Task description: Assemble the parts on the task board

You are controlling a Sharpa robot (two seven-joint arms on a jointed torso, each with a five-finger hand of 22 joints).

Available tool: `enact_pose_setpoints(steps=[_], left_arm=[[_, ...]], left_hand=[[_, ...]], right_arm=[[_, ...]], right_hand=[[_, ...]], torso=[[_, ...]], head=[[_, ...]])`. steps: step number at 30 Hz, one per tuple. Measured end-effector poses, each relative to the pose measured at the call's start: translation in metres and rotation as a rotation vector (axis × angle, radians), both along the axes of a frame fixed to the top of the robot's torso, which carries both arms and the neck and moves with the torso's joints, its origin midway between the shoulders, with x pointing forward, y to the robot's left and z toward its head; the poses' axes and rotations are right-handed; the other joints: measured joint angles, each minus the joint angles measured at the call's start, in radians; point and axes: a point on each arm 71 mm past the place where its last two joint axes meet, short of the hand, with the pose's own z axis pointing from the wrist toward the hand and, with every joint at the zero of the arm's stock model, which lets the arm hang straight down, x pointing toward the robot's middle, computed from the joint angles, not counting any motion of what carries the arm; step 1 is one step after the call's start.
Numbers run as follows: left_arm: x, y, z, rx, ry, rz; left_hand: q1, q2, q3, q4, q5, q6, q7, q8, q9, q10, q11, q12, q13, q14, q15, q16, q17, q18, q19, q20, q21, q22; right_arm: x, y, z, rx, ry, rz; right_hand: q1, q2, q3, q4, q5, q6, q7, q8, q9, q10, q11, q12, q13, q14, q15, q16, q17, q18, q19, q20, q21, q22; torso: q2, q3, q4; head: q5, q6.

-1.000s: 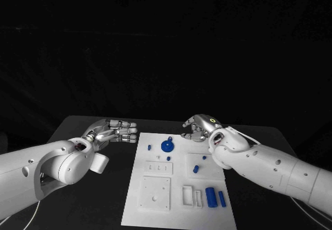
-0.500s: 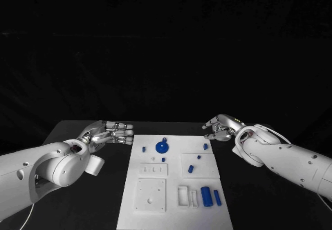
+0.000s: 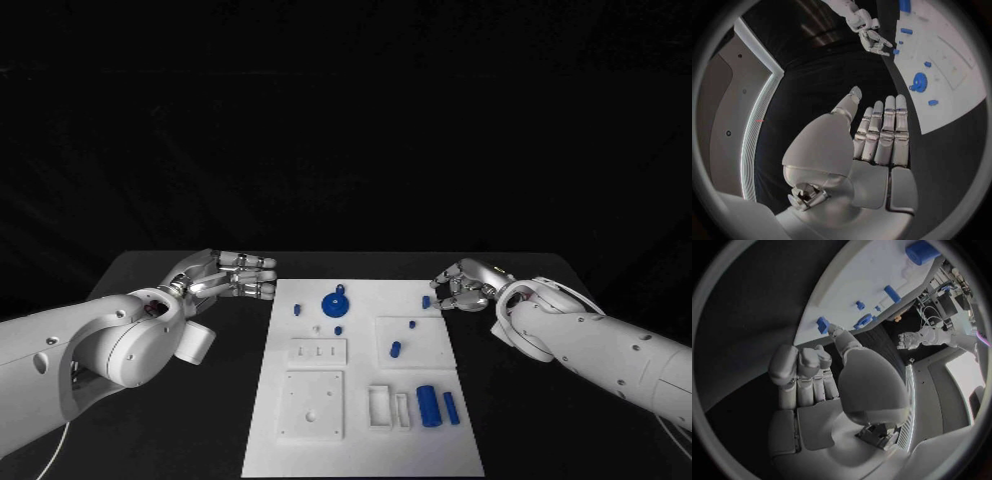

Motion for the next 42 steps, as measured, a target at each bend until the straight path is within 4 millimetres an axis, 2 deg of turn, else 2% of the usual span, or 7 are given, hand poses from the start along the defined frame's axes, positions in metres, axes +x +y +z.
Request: enact_pose_setpoints(steps=[11, 19, 31, 37, 40, 42], left_arm=[[0.001, 0.000, -0.001, 0.002, 0.000, -0.002], [0.001, 0.000, -0.001, 0.002, 0.000, -0.004], [0.002, 0.000, -0.001, 0.003, 0.000, -0.005], [0.002, -0.001, -0.001, 0.003, 0.000, -0.006], [0.002, -0.001, -0.001, 0.003, -0.001, -0.006], [0.002, -0.001, -0.001, 0.003, -0.001, -0.006]], left_hand=[[0.000, 0.000, 0.000, 0.000, 0.000, 0.000, 0.000, 0.000, 0.000, -0.004, 0.002, 0.000, 0.000, -0.003, 0.003, 0.000, 0.000, 0.000, 0.000, 0.000, 0.000, 0.000], [0.000, 0.000, 0.000, 0.000, 0.000, 0.000, 0.000, 0.000, 0.000, -0.004, 0.002, 0.000, 0.000, -0.003, 0.003, 0.000, 0.000, 0.000, -0.004, 0.004, 0.000, 0.000], [0.000, 0.000, 0.000, 0.000, 0.000, 0.000, 0.000, 0.000, 0.000, -0.004, 0.002, 0.000, 0.000, -0.003, 0.003, 0.000, 0.000, 0.000, -0.004, 0.004, 0.000, 0.000], [0.000, 0.000, 0.000, 0.000, 0.000, 0.000, 0.000, 0.000, 0.000, -0.004, 0.002, 0.000, 0.000, -0.003, 0.003, 0.000, 0.000, 0.000, -0.004, 0.004, 0.000, 0.000], [0.000, 0.000, 0.000, 0.000, 0.000, 0.000, 0.000, 0.000, 0.000, -0.004, 0.002, 0.000, 0.000, -0.003, 0.003, 0.000, 0.000, 0.000, -0.004, 0.004, 0.000, 0.000], [0.000, 0.000, 0.000, 0.000, 0.000, 0.000, 0.000, 0.000, 0.000, -0.006, 0.004, 0.000, 0.000, -0.003, 0.003, 0.000, 0.000, 0.000, -0.004, 0.004, 0.000, 0.000]], right_arm=[[0.005, 0.001, -0.016, 0.014, 0.032, -0.016], [0.006, 0.004, -0.026, 0.025, 0.050, -0.020], [0.008, 0.011, -0.034, 0.039, 0.065, -0.022], [0.010, 0.014, -0.035, 0.048, 0.066, -0.019], [0.010, 0.016, -0.035, 0.052, 0.066, -0.018], [0.011, 0.017, -0.035, 0.055, 0.066, -0.017]], right_hand=[[0.000, 0.000, -0.029, -0.001, 0.000, -0.039, 0.006, 0.000, -0.001, -0.003, 0.003, -0.004, -0.003, 0.004, 0.004, 0.000, 0.000, 0.000, 0.004, 0.004, 0.000, 0.000], [0.000, 0.000, -0.033, 0.003, 0.000, -0.039, 0.006, 0.000, -0.001, -0.003, 0.003, -0.004, -0.003, 0.004, 0.004, 0.000, 0.000, 0.000, 0.004, 0.004, 0.000, 0.000], [-0.011, 0.019, -0.039, 0.003, -0.002, -0.015, 0.001, 0.000, -0.001, -0.003, 0.003, -0.004, 0.001, 0.004, 0.004, 0.000, 0.006, 0.000, 0.004, 0.004, 0.000, 0.000], [-0.021, 0.029, -0.022, 0.015, -0.021, 0.004, -0.004, 0.000, -0.001, -0.003, 0.004, 0.003, 0.005, 0.004, 0.004, 0.004, 0.013, 0.000, 0.004, 0.004, 0.005, 0.000], [-0.027, 0.035, 0.001, 0.013, -0.032, 0.019, -0.002, 0.000, -0.003, -0.003, 0.004, 0.004, 0.007, 0.004, 0.004, 0.004, 0.015, 0.000, 0.004, 0.004, 0.005, 0.000], [-0.030, 0.038, 0.018, 0.011, -0.051, 0.028, -0.009, 0.000, -0.002, -0.003, 0.004, 0.006, 0.009, 0.004, 0.004, 0.004, 0.016, 0.000, 0.004, 0.004, 0.005, 0.000]], torso=[[-0.001, -0.0010, 0.0008], [-0.002, -0.0021, -0.0003], [-0.003, -0.0031, -0.0014], [-0.004, -0.0035, -0.0018], [-0.004, -0.0036, -0.0015], [-0.004, -0.0036, -0.0015]], head=[[0.001, -0.007], [0.003, -0.010], [0.005, -0.013], [0.006, -0.014], [0.006, -0.015], [0.007, -0.015]])
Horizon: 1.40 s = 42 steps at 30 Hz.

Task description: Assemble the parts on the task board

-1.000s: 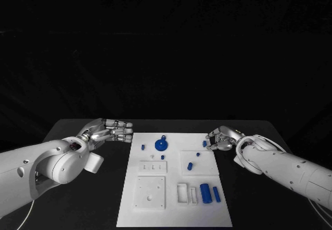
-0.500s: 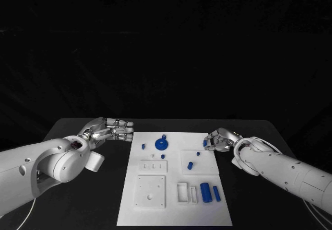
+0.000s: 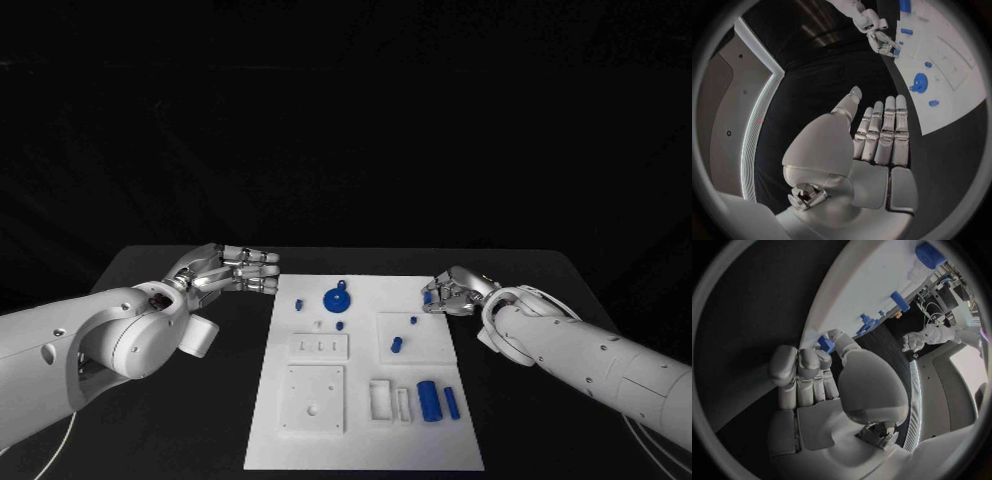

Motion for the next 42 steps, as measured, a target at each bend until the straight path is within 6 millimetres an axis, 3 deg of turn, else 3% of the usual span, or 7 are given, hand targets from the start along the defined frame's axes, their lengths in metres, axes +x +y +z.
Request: enact_pose_setpoints(steps=[11, 24, 30, 33, 37, 39, 42], left_arm=[[0.000, 0.000, 0.000, 0.001, 0.000, 0.000], [0.000, 0.001, 0.000, 0.002, 0.000, 0.000], [0.000, 0.000, 0.000, 0.004, 0.001, -0.001], [0.000, 0.000, -0.001, 0.009, 0.003, -0.002], [0.004, -0.003, -0.002, 0.022, 0.010, -0.001], [0.006, -0.005, -0.003, 0.034, 0.017, -0.002], [0.010, -0.010, -0.004, 0.056, 0.035, -0.006]], left_hand=[[0.000, 0.000, 0.000, 0.000, 0.000, 0.000, 0.000, 0.000, 0.000, -0.001, 0.002, 0.000, 0.000, 0.000, 0.000, 0.000, 0.000, 0.000, 0.000, 0.000, 0.000, 0.000], [0.000, 0.000, 0.000, 0.000, 0.000, 0.000, 0.000, 0.000, 0.000, -0.001, 0.001, 0.000, 0.001, -0.004, 0.004, 0.000, 0.000, 0.000, 0.000, 0.000, 0.008, 0.000], [0.000, 0.000, -0.003, -0.003, 0.000, 0.000, 0.000, 0.000, 0.000, 0.002, -0.002, 0.000, 0.001, 0.017, -0.006, 0.003, 0.001, 0.000, 0.004, -0.004, 0.020, 0.002], [-0.012, 0.012, -0.010, 0.010, 0.000, 0.031, -0.003, 0.000, 0.002, 0.043, -0.020, 0.000, 0.001, 0.083, -0.032, 0.040, 0.010, 0.000, 0.045, -0.030, 0.054, 0.019], [-0.035, 0.019, -0.009, 0.023, 0.000, 0.109, -0.033, 0.008, 0.006, 0.185, -0.075, 0.010, 0.003, 0.216, -0.094, 0.137, 0.052, -0.001, 0.125, -0.085, 0.137, 0.063], [-0.066, 0.013, -0.022, 0.046, 0.000, 0.136, -0.050, 0.009, 0.007, 0.260, -0.100, 0.006, 0.004, 0.248, -0.121, 0.234, 0.118, -0.040, 0.140, -0.125, 0.208, 0.109], [-0.092, 0.002, -0.046, 0.071, 0.008, 0.196, -0.076, 0.009, 0.019, 0.350, -0.137, 0.022, 0.014, 0.275, -0.163, 0.396, 0.223, -0.050, 0.163, -0.166, 0.310, 0.176]], right_arm=[[0.001, -0.001, 0.000, 0.006, -0.003, -0.006], [0.001, -0.001, 0.000, 0.007, -0.017, -0.021], [0.000, 0.003, 0.002, 0.013, -0.031, -0.022], [-0.002, 0.010, 0.008, 0.018, -0.044, -0.008], [-0.002, 0.022, 0.027, 0.021, -0.078, 0.020], [-0.002, 0.030, 0.040, 0.021, -0.099, 0.038], [-0.002, 0.042, 0.057, 0.015, -0.127, 0.065]], right_hand=[[-0.011, 0.011, 0.111, -0.006, -0.079, 0.075, -0.018, 0.000, 0.004, 0.003, -0.011, 0.003, 0.007, 0.000, 0.000, 0.000, 0.006, 0.000, 0.000, 0.000, 0.005, 0.000], [-0.011, 0.011, 0.186, -0.021, -0.163, 0.128, -0.031, -0.006, 0.005, 0.013, -0.020, 0.006, 0.013, 0.000, -0.007, 0.000, 0.011, 0.000, -0.004, -0.004, 0.009, 0.000], [-0.015, 0.012, 0.205, -0.031, -0.167, 0.138, -0.034, -0.004, 0.009, 0.013, -0.020, 0.006, 0.015, 0.002, -0.010, 0.000, 0.016, 0.000, 0.000, -0.007, 0.014, 0.000], [-0.020, 0.009, 0.209, -0.035, -0.167, 0.138, -0.035, -0.003, 0.010, 0.016, -0.023, 0.006, 0.017, 0.003, -0.011, 0.004, 0.018, 0.000, 0.000, -0.007, 0.020, 0.000], [-0.020, 0.009, 0.209, -0.035, -0.178, 0.139, -0.035, -0.003, 0.010, 0.016, -0.023, 0.010, 0.018, 0.003, -0.011, 0.004, 0.020, 0.000, 0.000, -0.007, 0.026, 0.000], [-0.020, 0.009, 0.209, -0.035, -0.180, 0.141, -0.038, -0.003, 0.010, 0.016, -0.023, 0.010, 0.018, 0.003, -0.011, 0.004, 0.021, 0.000, 0.000, -0.007, 0.026, 0.000], [-0.020, 0.009, 0.213, -0.032, -0.187, 0.142, -0.038, -0.003, 0.010, 0.016, -0.023, 0.010, 0.018, 0.003, -0.011, 0.004, 0.021, 0.000, 0.000, -0.007, 0.026, 0.000]], torso=[[0.000, 0.0009, -0.0012], [0.000, 0.0021, -0.0019], [0.001, 0.0023, -0.0026], [0.000, 0.0027, -0.0049], [-0.002, 0.0030, -0.0103], [-0.003, 0.0031, -0.0132], [-0.007, 0.0030, -0.0180]], head=[[0.003, 0.000], [0.002, -0.001], [0.002, -0.001], [0.003, 0.002], [0.007, 0.007], [0.009, 0.009], [0.013, 0.010]])
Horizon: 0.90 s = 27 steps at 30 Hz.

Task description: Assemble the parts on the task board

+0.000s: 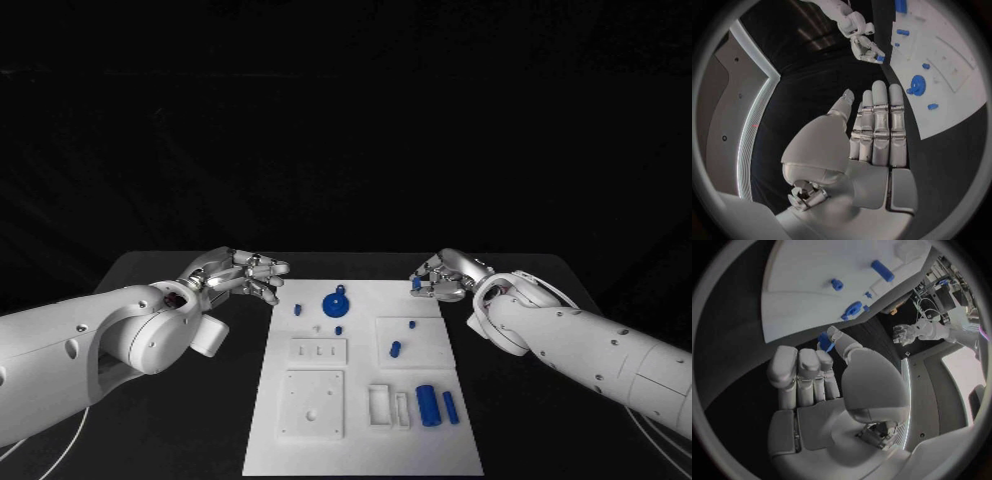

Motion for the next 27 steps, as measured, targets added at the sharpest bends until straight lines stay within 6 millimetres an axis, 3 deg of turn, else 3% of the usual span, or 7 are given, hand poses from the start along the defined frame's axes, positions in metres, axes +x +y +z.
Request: enact_pose_setpoints(steps=[4, 5, 6, 9, 11, 17, 27], left_arm=[[0.008, -0.010, -0.002, 0.033, 0.026, -0.006], [0.010, -0.013, -0.002, 0.040, 0.031, -0.008], [0.013, -0.017, -0.002, 0.049, 0.035, -0.009], [0.020, -0.026, -0.003, 0.079, 0.042, -0.006], [0.024, -0.031, -0.003, 0.101, 0.043, -0.005], [0.030, -0.044, -0.006, 0.167, 0.046, -0.010], [0.031, -0.067, -0.007, 0.237, 0.032, -0.040]], left_hand=[[-0.051, -0.002, -0.043, 0.037, 0.089, 0.062, -0.029, -0.001, 0.065, 0.015, -0.028, 0.126, 0.070, -0.091, -0.033, 0.310, 0.194, -0.019, -0.058, -0.039, 0.187, 0.139], [-0.065, -0.003, -0.050, 0.044, 0.142, 0.072, -0.039, 0.003, 0.087, 0.015, -0.035, 0.155, 0.088, -0.104, -0.037, 0.360, 0.222, -0.019, -0.072, -0.043, 0.219, 0.164], [-0.075, -0.012, -0.050, 0.044, 0.249, 0.089, -0.051, 0.013, 0.127, 0.015, -0.046, 0.201, 0.120, -0.122, -0.044, 0.430, 0.259, -0.019, -0.091, -0.050, 0.264, 0.200], [-0.110, -0.035, -0.046, 0.049, 0.363, 0.095, -0.067, 0.033, 0.248, 0.016, -0.053, 0.281, 0.192, -0.162, -0.052, 0.535, 0.304, -0.019, -0.137, -0.059, 0.341, 0.265], [-0.144, -0.046, -0.022, 0.066, 0.371, 0.064, -0.075, 0.050, 0.420, -0.010, -0.059, 0.343, 0.260, -0.188, -0.053, 0.590, 0.302, -0.019, -0.178, -0.059, 0.392, 0.314], [-0.161, -0.080, -0.005, 0.134, 0.339, 0.051, -0.072, 0.006, 0.689, -0.040, -0.054, 0.380, 0.311, -0.211, -0.047, 0.642, 0.231, -0.019, -0.200, -0.050, 0.406, 0.343], [-0.153, -0.089, -0.007, 0.151, 0.330, 0.047, -0.067, 0.000, 0.707, -0.043, -0.052, 0.373, 0.311, -0.222, -0.044, 0.657, 0.181, -0.019, -0.204, -0.046, 0.398, 0.352]], right_arm=[[-0.002, 0.018, 0.020, -0.010, -0.032, 0.031], [-0.002, 0.022, 0.024, -0.013, -0.038, 0.038], [-0.003, 0.028, 0.028, -0.016, -0.044, 0.046], [-0.005, 0.048, 0.038, -0.023, -0.055, 0.073], [-0.007, 0.062, 0.042, -0.026, -0.059, 0.094], [-0.014, 0.102, 0.043, -0.051, -0.048, 0.162], [-0.020, 0.142, 0.042, -0.090, -0.024, 0.224]], right_hand=[[0.000, 0.000, 0.004, 0.004, 0.000, 0.000, 0.000, 0.000, 0.000, 0.000, 0.000, 0.000, 0.001, 0.000, 0.000, 0.000, 0.001, 0.000, 0.000, 0.000, 0.000, 0.000], [0.000, 0.000, 0.006, 0.002, 0.000, 0.000, 0.000, 0.000, 0.000, 0.000, 0.000, 0.000, 0.002, 0.000, 0.000, 0.000, 0.001, 0.000, 0.000, 0.000, 0.000, 0.000], [0.000, 0.000, 0.008, 0.002, 0.000, 0.000, 0.000, 0.000, 0.000, 0.000, 0.000, 0.000, 0.002, 0.000, 0.000, 0.000, 0.002, 0.000, 0.000, 0.000, 0.000, 0.000], [0.000, 0.000, 0.014, 0.008, 0.000, 0.000, 0.000, 0.000, 0.000, 0.000, 0.000, 0.000, 0.002, 0.000, 0.000, 0.000, 0.003, 0.000, 0.000, 0.000, 0.000, 0.000], [0.003, -0.003, 0.021, 0.009, -0.004, -0.001, 0.000, -0.002, 0.000, 0.000, 0.000, 0.000, 0.002, 0.000, 0.000, 0.000, 0.002, 0.000, 0.000, 0.000, 0.000, 0.000], [-0.001, -0.015, 0.026, 0.012, 0.023, -0.001, 0.000, -0.002, 0.000, 0.000, 0.000, 0.000, 0.002, 0.000, 0.000, 0.000, 0.002, 0.000, 0.000, 0.000, 0.000, 0.001], [-0.001, -0.015, 0.026, 0.012, 0.023, -0.001, 0.000, -0.003, -0.001, 0.000, 0.000, -0.004, 0.000, 0.000, 0.000, 0.000, 0.002, 0.000, -0.004, -0.004, 0.000, 0.001]], torso=[[-0.008, -0.0003, -0.0066], [-0.010, -0.0005, -0.0085], [-0.012, -0.0008, -0.0099], [-0.018, -0.0007, -0.0139], [-0.021, -0.0003, -0.0156], [-0.030, 0.0019, -0.0218], [-0.035, 0.0022, -0.0255]], head=[[0.010, 0.000], [0.013, 0.000], [0.016, 0.000], [0.026, 0.000], [0.030, -0.001], [0.037, -0.004], [0.040, -0.007]])
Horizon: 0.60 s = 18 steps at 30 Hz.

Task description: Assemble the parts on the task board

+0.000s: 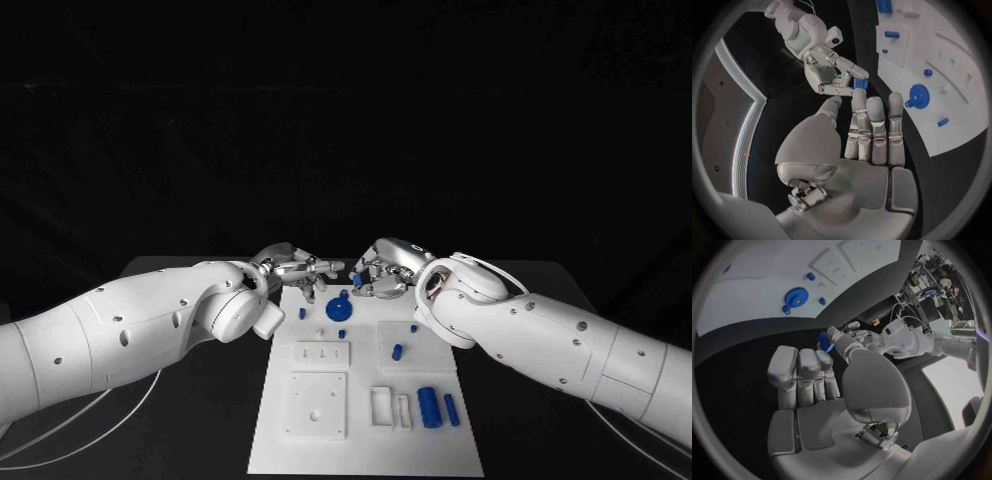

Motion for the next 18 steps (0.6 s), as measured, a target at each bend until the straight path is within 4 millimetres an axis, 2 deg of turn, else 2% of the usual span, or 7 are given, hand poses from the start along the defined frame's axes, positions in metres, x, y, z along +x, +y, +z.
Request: enact_pose_setpoints(steps=[4, 5, 7, 11, 18], left_arm=[[0.000, -0.005, 0.000, 0.019, -0.005, -0.007], [0.000, -0.007, 0.000, 0.026, -0.007, -0.009], [0.000, -0.008, -0.001, 0.036, -0.009, -0.010], [0.000, -0.010, -0.001, 0.058, -0.012, -0.010], [-0.002, -0.013, -0.003, 0.095, -0.005, -0.015]], left_hand=[[0.005, -0.005, -0.001, 0.007, -0.012, -0.009, 0.002, 0.000, 0.007, -0.006, 0.007, -0.005, -0.003, -0.004, 0.004, 0.000, -0.013, 0.000, 0.000, 0.000, -0.008, 0.001], [0.005, -0.005, -0.003, 0.008, -0.023, -0.010, 0.003, 0.000, 0.007, -0.006, 0.006, -0.005, -0.004, -0.004, 0.004, 0.000, -0.015, 0.000, -0.002, 0.002, -0.010, 0.001], [0.005, -0.005, -0.005, 0.010, -0.066, -0.013, 0.005, 0.000, 0.006, -0.006, 0.007, -0.005, -0.005, -0.007, 0.007, 0.000, -0.020, 0.000, -0.004, 0.004, -0.011, 0.001], [-0.003, -0.013, -0.004, 0.023, -0.104, -0.016, 0.009, 0.000, -0.006, -0.006, 0.007, -0.012, -0.008, -0.007, 0.007, 0.000, -0.030, 0.000, -0.004, 0.004, -0.017, 0.001], [-0.003, -0.013, -0.001, 0.027, -0.104, -0.016, 0.009, 0.000, -0.012, -0.010, 0.010, -0.013, -0.011, -0.011, 0.011, 0.000, -0.036, 0.000, -0.004, 0.004, -0.023, 0.001]], right_arm=[[-0.001, 0.008, 0.000, -0.011, 0.005, 0.005], [-0.001, 0.010, 0.000, -0.014, 0.006, 0.005], [-0.002, 0.011, 0.000, -0.019, 0.008, 0.002], [-0.002, 0.013, -0.001, -0.028, 0.011, -0.005], [-0.003, 0.019, -0.001, -0.037, 0.014, -0.011]], right_hand=[[0.000, 0.000, 0.000, 0.000, 0.000, 0.000, 0.000, 0.000, 0.000, 0.000, 0.000, 0.000, -0.001, 0.000, 0.000, 0.000, 0.000, 0.000, 0.000, 0.000, 0.000, 0.000], [0.000, 0.000, 0.000, 0.000, 0.000, -0.001, 0.001, -0.002, 0.000, 0.000, 0.000, 0.000, -0.001, 0.000, 0.000, 0.000, 0.000, 0.000, 0.000, 0.000, 0.000, 0.000], [0.000, 0.000, 0.000, 0.000, 0.000, -0.001, 0.001, -0.001, 0.000, 0.000, 0.000, 0.000, -0.001, 0.000, 0.000, 0.000, 0.000, 0.000, 0.000, 0.000, 0.000, 0.000], [0.000, 0.000, 0.000, 0.000, 0.000, -0.002, 0.001, 0.002, 0.000, 0.000, 0.000, 0.000, -0.001, 0.000, 0.000, 0.000, 0.000, 0.000, 0.000, 0.000, 0.000, 0.000], [0.000, 0.000, 0.000, 0.000, 0.000, -0.002, 0.001, 0.002, 0.001, 0.000, 0.000, 0.000, -0.001, 0.000, 0.000, 0.000, 0.000, 0.000, 0.000, 0.000, 0.000, 0.000]], torso=[[0.000, 0.0000, 0.0000], [0.001, 0.0000, 0.0000], [0.001, 0.0000, -0.0006], [0.001, 0.0005, -0.0007], [0.001, 0.0007, 0.0001]], head=[[0.000, 0.001], [0.000, 0.001], [-0.001, 0.001], [0.002, 0.000], [0.004, -0.001]])
